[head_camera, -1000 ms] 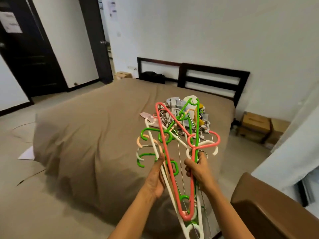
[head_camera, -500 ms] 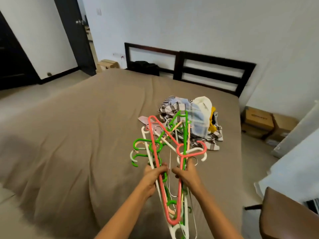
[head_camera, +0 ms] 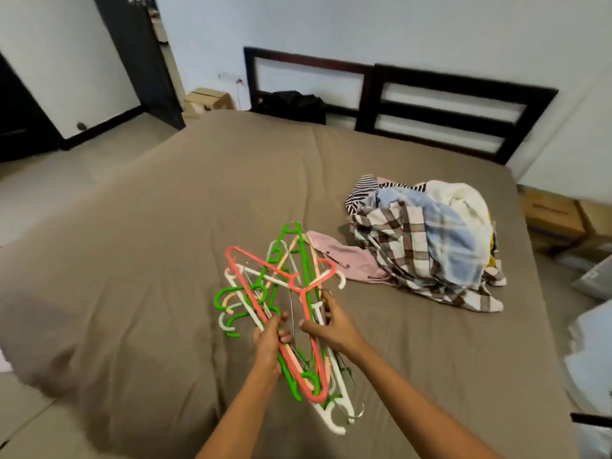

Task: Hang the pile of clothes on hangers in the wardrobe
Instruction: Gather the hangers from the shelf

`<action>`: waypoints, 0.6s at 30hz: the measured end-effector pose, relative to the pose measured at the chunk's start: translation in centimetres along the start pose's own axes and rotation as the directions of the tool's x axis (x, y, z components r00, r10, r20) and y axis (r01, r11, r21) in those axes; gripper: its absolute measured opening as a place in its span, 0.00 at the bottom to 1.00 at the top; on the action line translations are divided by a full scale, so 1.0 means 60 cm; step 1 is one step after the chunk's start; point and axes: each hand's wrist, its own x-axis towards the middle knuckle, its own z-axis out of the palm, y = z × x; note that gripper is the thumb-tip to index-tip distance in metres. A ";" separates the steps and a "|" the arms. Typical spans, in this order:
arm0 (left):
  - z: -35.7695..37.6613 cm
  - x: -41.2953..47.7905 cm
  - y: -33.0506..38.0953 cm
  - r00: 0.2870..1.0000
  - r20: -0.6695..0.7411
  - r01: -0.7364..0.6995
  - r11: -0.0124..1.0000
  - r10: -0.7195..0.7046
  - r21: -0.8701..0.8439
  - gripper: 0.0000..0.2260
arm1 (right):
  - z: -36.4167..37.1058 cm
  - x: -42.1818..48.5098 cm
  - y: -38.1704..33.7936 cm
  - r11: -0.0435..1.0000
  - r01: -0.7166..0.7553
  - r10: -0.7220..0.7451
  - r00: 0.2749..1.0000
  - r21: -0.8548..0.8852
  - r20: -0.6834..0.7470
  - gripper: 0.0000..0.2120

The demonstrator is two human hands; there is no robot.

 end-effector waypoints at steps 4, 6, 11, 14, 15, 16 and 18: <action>-0.003 0.133 0.065 0.999 0.039 0.015 0.997 -0.012 -0.078 0.08 | 0.059 0.105 -0.001 1.000 0.002 -0.002 1.000 -0.017 0.030 0.38; -0.001 0.198 0.091 1.000 0.020 0.005 0.996 -0.003 -0.086 0.05 | 0.086 0.151 0.006 1.000 -0.018 0.018 1.000 -0.024 0.013 0.37; -0.013 0.371 0.111 0.999 -0.019 -0.036 0.993 0.034 -0.108 0.06 | 0.138 0.248 0.046 0.969 -0.028 0.037 0.999 -0.244 0.031 0.31; -0.031 0.471 0.101 0.998 -0.043 -0.044 0.999 0.044 -0.005 0.07 | 0.173 0.313 0.104 0.951 -0.006 0.035 0.996 -0.309 0.088 0.35; -0.046 0.501 0.098 0.998 -0.053 -0.043 0.998 0.046 0.047 0.08 | 0.183 0.333 0.130 0.944 0.006 0.037 0.992 -0.330 0.123 0.36; -0.056 0.527 0.092 0.996 -0.066 -0.052 0.994 0.058 0.098 0.07 | 0.194 0.349 0.162 0.934 0.006 0.052 0.987 -0.357 0.153 0.37; -0.085 0.573 0.075 0.991 -0.083 -0.084 0.967 0.106 0.239 0.04 | 0.204 0.361 0.210 0.917 -0.028 0.112 0.975 -0.398 0.190 0.40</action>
